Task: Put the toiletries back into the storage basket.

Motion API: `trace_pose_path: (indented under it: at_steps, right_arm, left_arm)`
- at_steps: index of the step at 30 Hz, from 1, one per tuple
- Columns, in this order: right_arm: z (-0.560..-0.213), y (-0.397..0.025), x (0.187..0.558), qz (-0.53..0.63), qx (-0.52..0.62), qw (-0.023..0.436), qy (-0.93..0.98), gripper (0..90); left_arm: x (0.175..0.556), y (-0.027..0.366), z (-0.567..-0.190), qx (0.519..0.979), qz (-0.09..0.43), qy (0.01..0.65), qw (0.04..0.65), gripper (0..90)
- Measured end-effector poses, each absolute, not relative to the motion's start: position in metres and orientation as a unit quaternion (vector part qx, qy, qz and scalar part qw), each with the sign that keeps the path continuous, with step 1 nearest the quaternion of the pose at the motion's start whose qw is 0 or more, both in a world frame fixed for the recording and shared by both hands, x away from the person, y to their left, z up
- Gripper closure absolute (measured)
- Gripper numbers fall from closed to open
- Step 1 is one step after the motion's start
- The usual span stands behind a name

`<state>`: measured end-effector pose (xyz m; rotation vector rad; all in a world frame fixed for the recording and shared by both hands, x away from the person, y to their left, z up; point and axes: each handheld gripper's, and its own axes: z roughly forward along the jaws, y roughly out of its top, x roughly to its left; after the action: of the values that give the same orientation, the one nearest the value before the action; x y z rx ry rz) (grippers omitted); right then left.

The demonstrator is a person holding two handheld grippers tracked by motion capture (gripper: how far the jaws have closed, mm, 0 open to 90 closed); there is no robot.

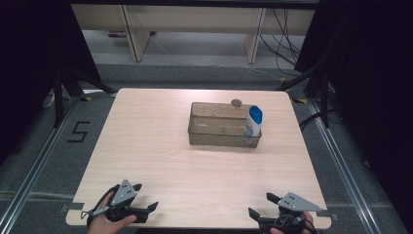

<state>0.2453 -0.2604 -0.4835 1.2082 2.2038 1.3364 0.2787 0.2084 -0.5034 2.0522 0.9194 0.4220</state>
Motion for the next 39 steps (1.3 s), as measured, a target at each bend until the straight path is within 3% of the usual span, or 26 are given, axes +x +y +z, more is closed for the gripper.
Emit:
trace_pose_path:
  at_steps: [3,15,39]
  right_arm:
    - [-0.483,-0.260,0.239,0.455,0.438,0.128,0.765,15.6]
    - [-0.486,-0.263,0.234,0.435,0.418,0.160,0.781,15.6]
    - [-0.489,-0.259,0.227,0.412,0.413,0.152,0.798,15.6]
  left_arm:
    - [0.279,0.208,-0.503,0.817,0.168,0.366,0.414,14.8]
    - [0.279,0.210,-0.503,0.821,0.171,0.361,0.407,14.8]
    - [0.279,0.208,-0.503,0.818,0.168,0.364,0.413,14.8]
